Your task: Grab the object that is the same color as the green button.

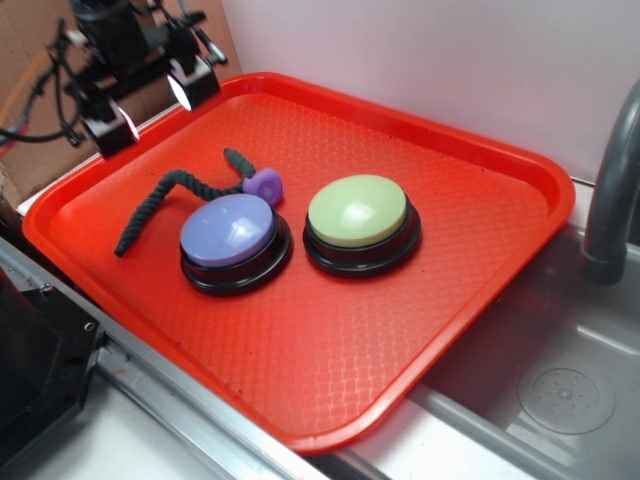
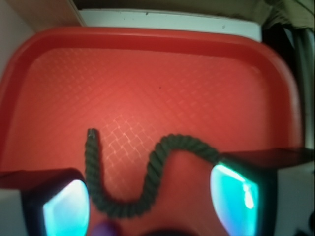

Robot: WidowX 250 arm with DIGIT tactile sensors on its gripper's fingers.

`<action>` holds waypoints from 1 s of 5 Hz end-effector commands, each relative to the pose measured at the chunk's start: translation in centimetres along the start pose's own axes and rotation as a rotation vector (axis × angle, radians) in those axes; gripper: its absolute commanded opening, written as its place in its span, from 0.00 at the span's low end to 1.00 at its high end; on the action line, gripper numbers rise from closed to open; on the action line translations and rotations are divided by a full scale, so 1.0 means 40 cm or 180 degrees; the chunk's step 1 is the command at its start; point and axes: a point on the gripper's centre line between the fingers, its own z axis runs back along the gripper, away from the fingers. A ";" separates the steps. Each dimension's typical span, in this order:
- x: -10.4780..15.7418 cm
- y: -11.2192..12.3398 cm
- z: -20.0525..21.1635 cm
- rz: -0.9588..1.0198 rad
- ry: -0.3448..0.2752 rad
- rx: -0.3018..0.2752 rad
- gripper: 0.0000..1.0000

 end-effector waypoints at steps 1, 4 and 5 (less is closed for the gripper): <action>-0.003 0.028 -0.072 0.0279 -0.0090 -0.0075 1.00; -0.031 0.026 -0.134 0.0315 0.0050 0.0014 0.00; -0.014 0.018 -0.103 0.0267 0.0015 -0.0082 0.00</action>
